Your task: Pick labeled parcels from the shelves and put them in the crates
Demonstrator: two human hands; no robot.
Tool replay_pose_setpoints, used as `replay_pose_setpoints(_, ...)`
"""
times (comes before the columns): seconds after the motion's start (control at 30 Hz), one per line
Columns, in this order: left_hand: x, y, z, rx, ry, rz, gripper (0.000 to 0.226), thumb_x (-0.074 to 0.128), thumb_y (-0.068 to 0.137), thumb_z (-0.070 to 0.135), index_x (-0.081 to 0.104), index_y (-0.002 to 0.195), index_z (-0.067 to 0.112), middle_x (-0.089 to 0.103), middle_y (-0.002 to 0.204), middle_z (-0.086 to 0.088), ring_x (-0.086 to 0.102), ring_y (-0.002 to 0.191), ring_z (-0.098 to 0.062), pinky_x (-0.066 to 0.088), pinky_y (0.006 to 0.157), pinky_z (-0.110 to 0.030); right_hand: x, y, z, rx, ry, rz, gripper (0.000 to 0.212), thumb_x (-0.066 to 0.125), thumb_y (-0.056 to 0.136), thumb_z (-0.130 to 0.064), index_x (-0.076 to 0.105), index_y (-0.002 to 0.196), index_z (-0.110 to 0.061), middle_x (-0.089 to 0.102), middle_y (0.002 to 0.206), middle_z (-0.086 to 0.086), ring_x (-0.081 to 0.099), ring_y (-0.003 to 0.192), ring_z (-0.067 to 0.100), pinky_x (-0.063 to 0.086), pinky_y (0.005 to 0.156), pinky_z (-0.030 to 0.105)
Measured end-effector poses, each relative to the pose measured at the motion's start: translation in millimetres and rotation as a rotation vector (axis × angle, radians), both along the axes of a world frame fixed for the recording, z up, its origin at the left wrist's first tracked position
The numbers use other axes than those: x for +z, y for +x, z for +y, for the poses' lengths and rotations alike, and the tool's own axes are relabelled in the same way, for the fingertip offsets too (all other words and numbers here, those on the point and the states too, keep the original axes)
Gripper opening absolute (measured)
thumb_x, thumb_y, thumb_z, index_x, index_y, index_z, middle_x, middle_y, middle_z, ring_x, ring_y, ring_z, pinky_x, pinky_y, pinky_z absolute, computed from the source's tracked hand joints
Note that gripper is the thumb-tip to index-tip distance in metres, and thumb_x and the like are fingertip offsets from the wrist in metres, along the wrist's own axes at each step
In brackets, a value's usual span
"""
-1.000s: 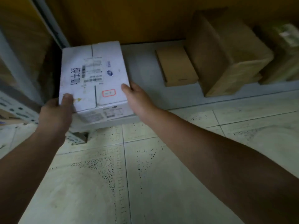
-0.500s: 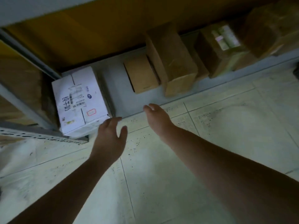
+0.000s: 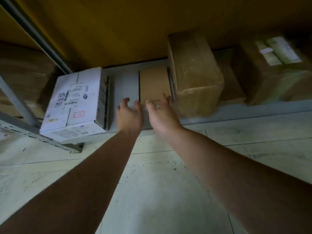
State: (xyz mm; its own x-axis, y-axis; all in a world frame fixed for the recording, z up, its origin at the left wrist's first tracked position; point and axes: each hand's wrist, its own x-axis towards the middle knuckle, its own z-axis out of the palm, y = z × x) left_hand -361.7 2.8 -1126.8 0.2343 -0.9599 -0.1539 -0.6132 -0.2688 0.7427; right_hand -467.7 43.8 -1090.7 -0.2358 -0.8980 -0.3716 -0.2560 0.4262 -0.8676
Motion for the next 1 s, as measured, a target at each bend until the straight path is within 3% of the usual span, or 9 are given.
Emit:
replay_pose_setpoints(0.07,-16.8,-5.3,-36.6,0.019,0.032,-0.057,0.080,0.048,0.102,0.067,0.033,0.163,0.018,0.048,0.160,-0.019,0.051,0.143,-0.040,0.045,0.116,-0.057,-20.9,3.8,-24.0,0.015,-0.008,0.106,0.076,0.039,0.108,-0.055,0.006,0.170,-0.024,-0.008,0.178,-0.001,0.003,0.164,0.028,0.018,0.129,0.051)
replay_pose_setpoints(0.13,-26.4,-9.5,-64.9,0.016,0.104,-0.084,0.089,0.051,0.100,0.071,0.036,0.162,0.009,0.051,0.157,-0.021,0.051,0.142,-0.042,0.046,0.115,-0.055,-37.0,0.3,-44.4,-0.031,-0.005,0.170,0.079,0.040,0.107,-0.056,0.006,0.170,-0.022,-0.003,0.178,0.005,0.010,0.163,0.034,0.021,0.128,0.050)
replay_pose_setpoints(0.23,-33.9,-15.2,-73.6,-0.134,0.260,-0.199,0.061,0.056,0.105,0.050,0.055,0.150,0.009,0.058,0.149,-0.019,0.056,0.136,-0.039,0.048,0.115,-0.048,-52.0,-6.3,-67.0,-0.118,0.072,0.118,0.078,0.042,0.105,-0.055,0.013,0.169,-0.020,0.020,0.174,0.013,0.032,0.154,0.040,0.034,0.123,0.051)
replay_pose_setpoints(0.37,-42.0,-20.4,-46.5,-0.115,0.312,-0.216,0.050,0.058,0.103,0.038,0.054,0.151,0.024,0.033,0.158,-0.015,0.050,0.135,-0.040,0.047,0.114,-0.047,-53.2,-2.6,-66.6,-0.156,0.178,0.013,0.064,0.045,0.101,-0.050,0.044,0.151,-0.010,0.056,0.146,0.018,0.059,0.124,0.038,0.050,0.098,0.043)
replay_pose_setpoints(0.57,-55.0,-3.9,-61.4,0.040,0.192,-0.004,0.052,0.044,0.104,0.040,0.061,0.137,0.003,0.055,0.142,-0.023,0.060,0.123,-0.044,0.051,0.107,-0.051,-51.0,-7.0,-81.0,-0.127,0.103,0.336,0.073,0.046,0.106,-0.043,0.017,0.168,-0.018,0.020,0.172,0.015,0.035,0.153,0.039,0.039,0.116,0.048)
replay_pose_setpoints(0.7,-53.3,-3.6,-67.0,-0.135,0.232,-0.016,0.068,0.033,0.102,0.057,0.068,0.134,0.008,0.059,0.144,-0.021,0.059,0.127,-0.042,0.046,0.115,-0.052,-98.2,-21.6,-133.7,-0.207,0.148,0.153,0.093,0.045,0.075,-0.060,0.042,0.156,-0.014,0.058,0.148,0.022,0.064,0.125,0.044,0.054,0.106,0.057)
replay_pose_setpoints(0.8,-52.3,-2.9,-63.5,-0.031,0.199,0.139,0.066,0.040,0.106,0.062,0.061,0.138,0.009,0.061,0.140,-0.019,0.060,0.124,-0.038,0.046,0.114,-0.052,-106.9,-21.0,-129.0,-0.186,0.204,0.145,0.086,0.042,0.074,-0.058,0.050,0.145,-0.012,0.058,0.142,0.019,0.064,0.122,0.041,0.055,0.105,0.054)
replay_pose_setpoints(0.9,-48.6,-4.7,-46.5,0.117,0.027,0.435,0.035,0.051,0.108,0.049,0.055,0.112,0.015,0.069,0.110,-0.014,0.068,0.105,-0.034,0.058,0.100,-0.057,-72.3,-4.0,-81.0,-0.059,0.217,0.207,0.071,0.041,0.075,-0.056,0.054,0.132,-0.014,0.048,0.137,0.016,0.063,0.118,0.036,0.055,0.103,0.050)
replay_pose_setpoints(1.0,-37.6,-1.1,-17.6,0.201,-0.086,0.667,0.024,0.064,0.102,0.038,0.052,0.104,0.017,0.069,0.105,-0.012,0.073,0.098,-0.032,0.065,0.086,-0.059,-65.1,-0.4,-45.2,-0.024,0.146,0.065,0.074,0.045,0.066,-0.067,0.056,0.125,-0.024,0.061,0.127,0.012,0.070,0.107,0.035,0.060,0.095,0.049)
